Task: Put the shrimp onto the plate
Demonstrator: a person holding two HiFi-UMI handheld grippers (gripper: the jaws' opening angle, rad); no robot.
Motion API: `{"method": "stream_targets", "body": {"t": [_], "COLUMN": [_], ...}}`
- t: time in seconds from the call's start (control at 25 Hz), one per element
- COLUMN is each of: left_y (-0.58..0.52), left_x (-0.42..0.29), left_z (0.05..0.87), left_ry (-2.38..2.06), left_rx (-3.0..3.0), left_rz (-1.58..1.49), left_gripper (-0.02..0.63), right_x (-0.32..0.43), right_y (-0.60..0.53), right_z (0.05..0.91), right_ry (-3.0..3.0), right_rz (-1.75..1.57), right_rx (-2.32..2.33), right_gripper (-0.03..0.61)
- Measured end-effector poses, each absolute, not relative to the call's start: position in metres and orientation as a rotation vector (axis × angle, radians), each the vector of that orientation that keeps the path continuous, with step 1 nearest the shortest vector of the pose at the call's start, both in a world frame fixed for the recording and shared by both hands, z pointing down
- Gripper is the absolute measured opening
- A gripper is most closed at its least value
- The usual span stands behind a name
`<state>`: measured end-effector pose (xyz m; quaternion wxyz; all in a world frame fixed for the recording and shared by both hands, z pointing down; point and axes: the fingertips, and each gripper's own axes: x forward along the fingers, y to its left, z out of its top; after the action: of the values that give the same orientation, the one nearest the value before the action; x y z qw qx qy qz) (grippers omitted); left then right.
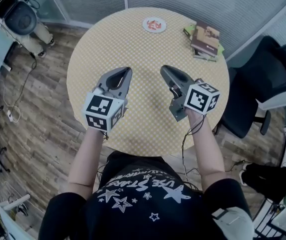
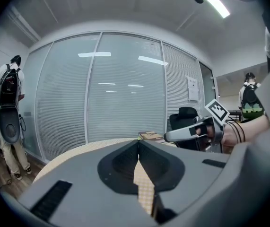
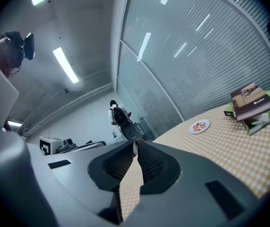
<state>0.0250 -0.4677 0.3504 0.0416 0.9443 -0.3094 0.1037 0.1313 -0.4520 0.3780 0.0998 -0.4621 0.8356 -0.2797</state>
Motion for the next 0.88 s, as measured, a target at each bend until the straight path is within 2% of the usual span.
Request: {"method": "stream_targets", "body": {"t": [0.44,0.6,0.88], "left_y": [-0.441,-0.408,-0.360], "left_x": [0.026,0.027,0.036], "left_z": [0.373,0.386,0.381], "left_ry": [-0.718,-0.667,-0.727], "left_rx": [2.890,2.871,2.860], "left_rz": [0.249,0.275,0.316], "left_gripper": [0.009,0.009,0.009], "right_x": [0.156,0.163,0.177], "right_y": [-0.377,-0.345,-0.313], "right_z": [0.384,0.402,0.389], "right_ry": [2.359,2.295,2.334], "right_rz": [-0.750,-0.813,-0.729], "right_rx": [-1.629,-1.654,-1.597], "right_gripper": [0.046,0.046,0.046]}}
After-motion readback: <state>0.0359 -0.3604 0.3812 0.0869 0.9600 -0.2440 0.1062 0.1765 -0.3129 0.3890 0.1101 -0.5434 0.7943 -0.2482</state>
